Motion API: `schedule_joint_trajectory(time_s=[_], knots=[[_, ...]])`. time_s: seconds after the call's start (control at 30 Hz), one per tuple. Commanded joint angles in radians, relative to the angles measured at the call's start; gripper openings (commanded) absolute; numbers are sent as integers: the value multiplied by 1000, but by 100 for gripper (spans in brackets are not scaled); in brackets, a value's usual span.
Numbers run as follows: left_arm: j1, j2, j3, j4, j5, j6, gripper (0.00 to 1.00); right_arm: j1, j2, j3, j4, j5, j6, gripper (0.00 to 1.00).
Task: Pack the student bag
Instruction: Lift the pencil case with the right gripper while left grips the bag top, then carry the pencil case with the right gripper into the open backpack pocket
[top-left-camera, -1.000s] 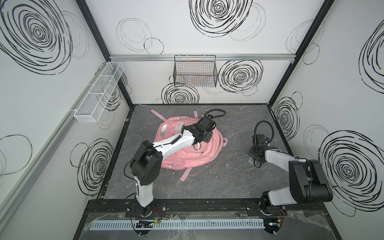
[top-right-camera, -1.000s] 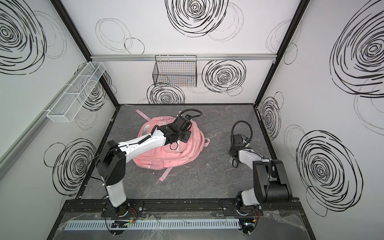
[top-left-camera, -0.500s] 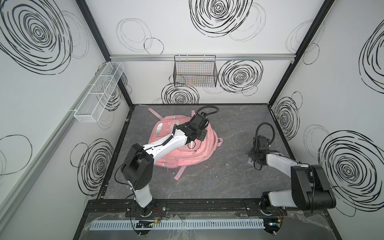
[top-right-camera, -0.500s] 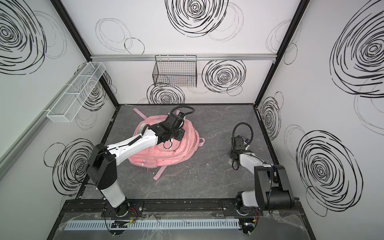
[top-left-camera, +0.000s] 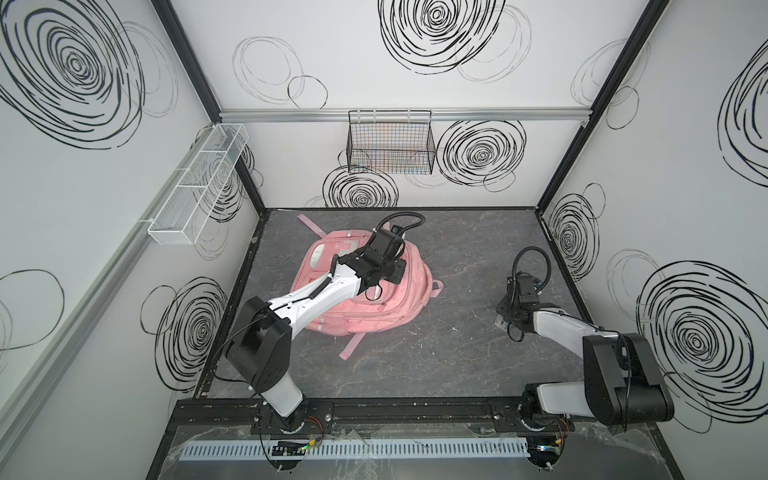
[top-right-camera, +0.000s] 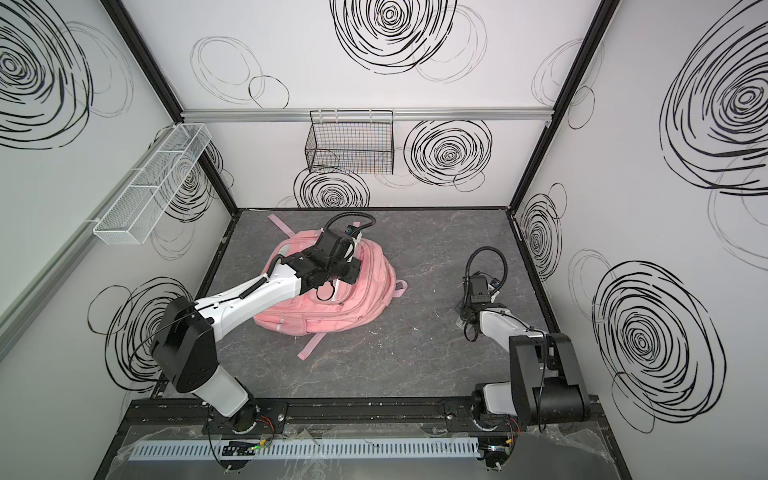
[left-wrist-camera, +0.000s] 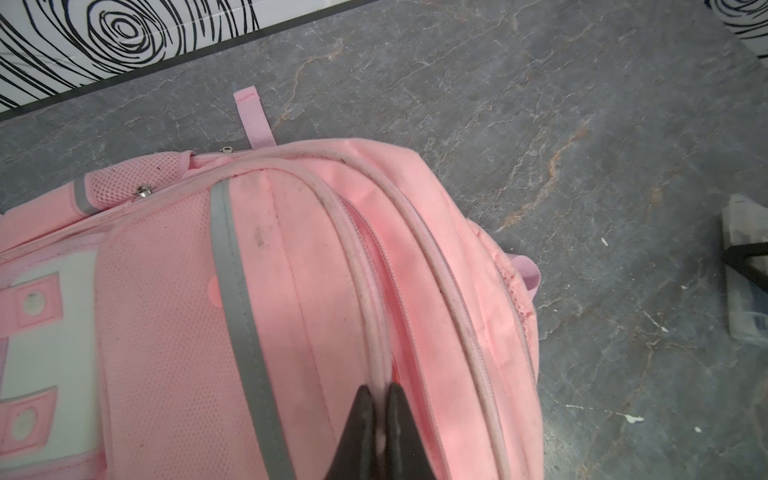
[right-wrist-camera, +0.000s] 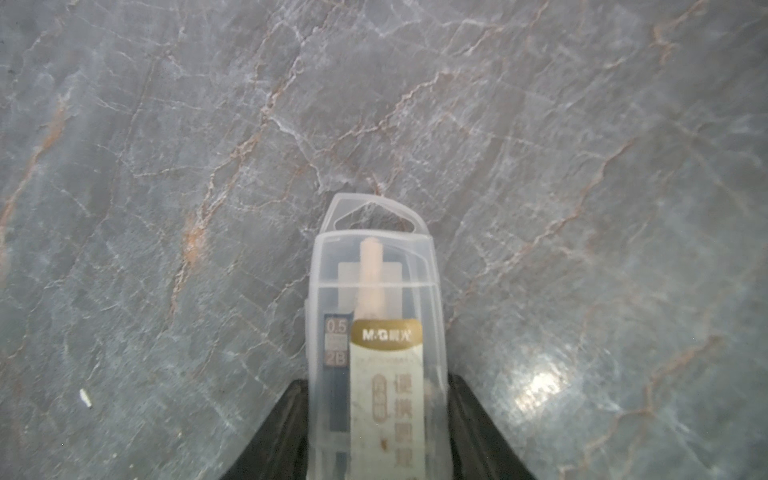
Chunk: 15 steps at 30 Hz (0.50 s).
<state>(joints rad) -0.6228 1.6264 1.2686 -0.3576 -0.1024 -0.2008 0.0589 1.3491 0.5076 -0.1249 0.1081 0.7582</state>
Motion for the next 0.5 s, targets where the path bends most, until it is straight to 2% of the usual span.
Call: schedule_joint_trajectory(time_s=[0.0, 0.07, 0.47], knots=[[5, -60, -14, 70, 87, -7, 0, 16, -11, -20, -49, -45, 25, 36], [6, -88, -34, 87, 101, -19, 0, 28, -19, -13, -56, -47, 27, 33], [7, -217, -81, 143, 185, -71, 0, 122, -78, 39, -82, -67, 68, 31]])
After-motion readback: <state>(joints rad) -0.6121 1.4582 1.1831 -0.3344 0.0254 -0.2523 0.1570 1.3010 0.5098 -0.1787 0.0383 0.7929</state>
